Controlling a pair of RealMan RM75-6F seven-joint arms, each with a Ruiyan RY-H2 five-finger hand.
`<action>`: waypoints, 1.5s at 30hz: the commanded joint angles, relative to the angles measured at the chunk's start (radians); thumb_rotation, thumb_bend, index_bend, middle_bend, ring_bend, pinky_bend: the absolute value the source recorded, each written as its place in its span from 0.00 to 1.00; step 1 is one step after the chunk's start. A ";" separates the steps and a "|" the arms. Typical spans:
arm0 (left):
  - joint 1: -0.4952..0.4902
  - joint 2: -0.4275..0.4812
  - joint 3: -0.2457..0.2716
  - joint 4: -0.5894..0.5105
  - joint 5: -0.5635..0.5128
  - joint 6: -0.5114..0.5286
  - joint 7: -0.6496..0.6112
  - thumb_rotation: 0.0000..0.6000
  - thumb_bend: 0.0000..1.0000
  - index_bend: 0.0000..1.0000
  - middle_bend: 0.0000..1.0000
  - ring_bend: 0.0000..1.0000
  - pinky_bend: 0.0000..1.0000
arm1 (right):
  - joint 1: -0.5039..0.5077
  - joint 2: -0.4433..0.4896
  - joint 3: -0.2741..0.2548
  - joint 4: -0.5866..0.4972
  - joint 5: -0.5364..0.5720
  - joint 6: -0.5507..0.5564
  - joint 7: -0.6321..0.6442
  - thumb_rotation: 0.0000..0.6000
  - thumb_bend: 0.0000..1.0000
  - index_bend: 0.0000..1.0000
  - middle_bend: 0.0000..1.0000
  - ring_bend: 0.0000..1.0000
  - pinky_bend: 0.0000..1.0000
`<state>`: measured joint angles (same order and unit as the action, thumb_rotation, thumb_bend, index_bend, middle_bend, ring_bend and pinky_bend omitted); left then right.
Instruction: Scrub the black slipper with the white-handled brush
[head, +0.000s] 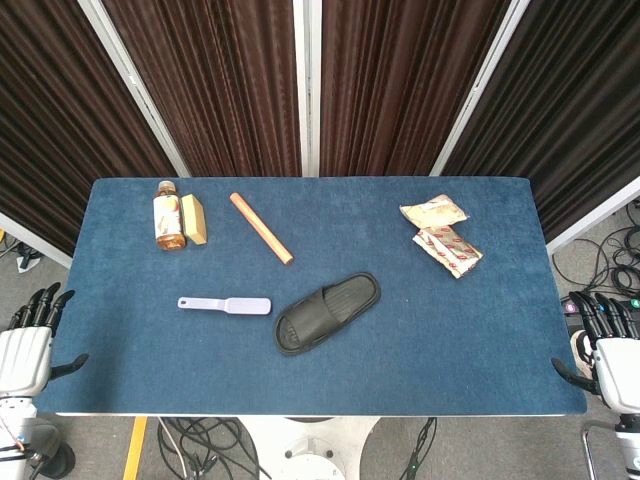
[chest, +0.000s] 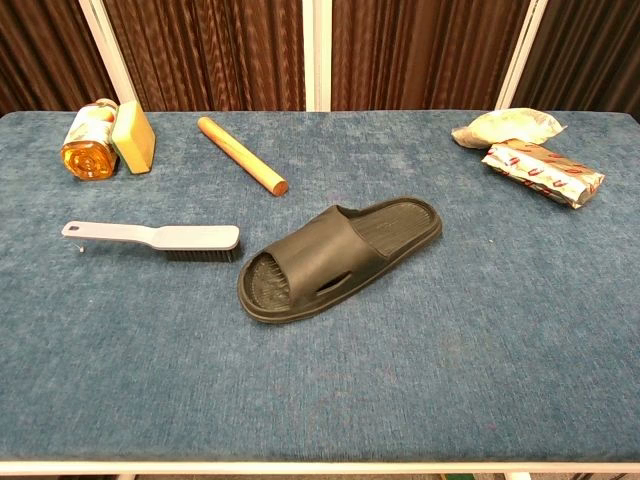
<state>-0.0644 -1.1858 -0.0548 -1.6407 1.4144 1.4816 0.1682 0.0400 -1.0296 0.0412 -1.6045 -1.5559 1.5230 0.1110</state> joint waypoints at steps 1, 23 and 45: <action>-0.005 -0.002 0.001 0.000 -0.013 -0.015 0.010 1.00 0.00 0.20 0.17 0.09 0.19 | 0.000 -0.001 0.000 0.000 0.001 -0.001 -0.002 1.00 0.08 0.00 0.08 0.00 0.05; -0.354 -0.121 -0.126 0.165 -0.099 -0.457 -0.023 1.00 0.00 0.33 0.30 0.19 0.26 | 0.024 0.020 0.028 0.001 0.010 -0.008 0.012 1.00 0.08 0.00 0.08 0.00 0.05; -0.624 -0.279 -0.106 0.291 -0.535 -0.815 0.156 1.00 0.00 0.51 0.54 0.42 0.46 | 0.008 0.009 0.014 0.046 0.024 -0.011 0.064 1.00 0.08 0.00 0.09 0.00 0.05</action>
<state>-0.6751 -1.4580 -0.1701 -1.3505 0.8967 0.6788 0.3136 0.0489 -1.0202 0.0559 -1.5595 -1.5327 1.5126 0.1741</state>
